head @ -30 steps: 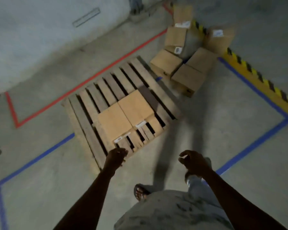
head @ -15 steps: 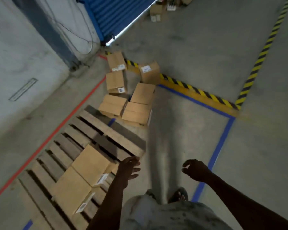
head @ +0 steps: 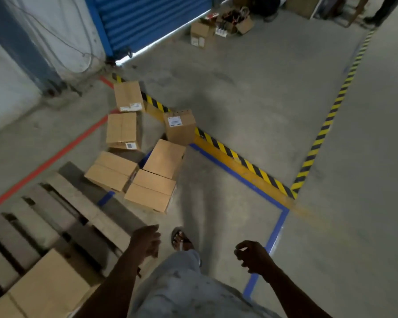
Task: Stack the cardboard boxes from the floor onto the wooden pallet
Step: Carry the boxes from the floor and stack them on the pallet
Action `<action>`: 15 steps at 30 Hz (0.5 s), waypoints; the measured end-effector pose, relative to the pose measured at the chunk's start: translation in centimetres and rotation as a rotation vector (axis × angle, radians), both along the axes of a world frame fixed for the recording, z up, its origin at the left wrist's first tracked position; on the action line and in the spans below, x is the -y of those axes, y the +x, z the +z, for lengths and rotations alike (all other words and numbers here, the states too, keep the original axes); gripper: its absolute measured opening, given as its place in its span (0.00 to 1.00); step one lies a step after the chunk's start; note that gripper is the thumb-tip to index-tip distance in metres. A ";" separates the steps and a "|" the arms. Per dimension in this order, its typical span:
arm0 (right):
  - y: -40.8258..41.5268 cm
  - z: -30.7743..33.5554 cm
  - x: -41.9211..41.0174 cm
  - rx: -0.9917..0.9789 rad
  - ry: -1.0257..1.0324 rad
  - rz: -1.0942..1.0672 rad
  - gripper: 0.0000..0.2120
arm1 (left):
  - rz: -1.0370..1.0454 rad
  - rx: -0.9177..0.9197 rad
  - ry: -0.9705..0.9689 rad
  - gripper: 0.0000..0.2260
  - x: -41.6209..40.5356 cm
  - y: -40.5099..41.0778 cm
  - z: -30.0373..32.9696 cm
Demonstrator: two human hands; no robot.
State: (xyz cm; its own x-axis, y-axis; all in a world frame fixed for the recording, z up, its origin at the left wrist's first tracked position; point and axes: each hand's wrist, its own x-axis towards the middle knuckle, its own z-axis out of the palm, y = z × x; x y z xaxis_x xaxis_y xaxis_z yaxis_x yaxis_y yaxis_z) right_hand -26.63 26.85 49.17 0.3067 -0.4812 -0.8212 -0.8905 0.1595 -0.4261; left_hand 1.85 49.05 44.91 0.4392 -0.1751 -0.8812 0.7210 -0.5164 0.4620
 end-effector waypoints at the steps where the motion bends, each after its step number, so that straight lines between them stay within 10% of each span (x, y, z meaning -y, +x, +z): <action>1: 1.9 0.1 1.3 -0.013 0.005 0.011 0.05 | -0.031 -0.012 0.023 0.09 1.3 1.4 -0.4; 15: 31.3 -6.5 16.2 -0.008 0.157 0.284 0.10 | 0.057 -0.019 0.036 0.10 11.4 19.5 -4.1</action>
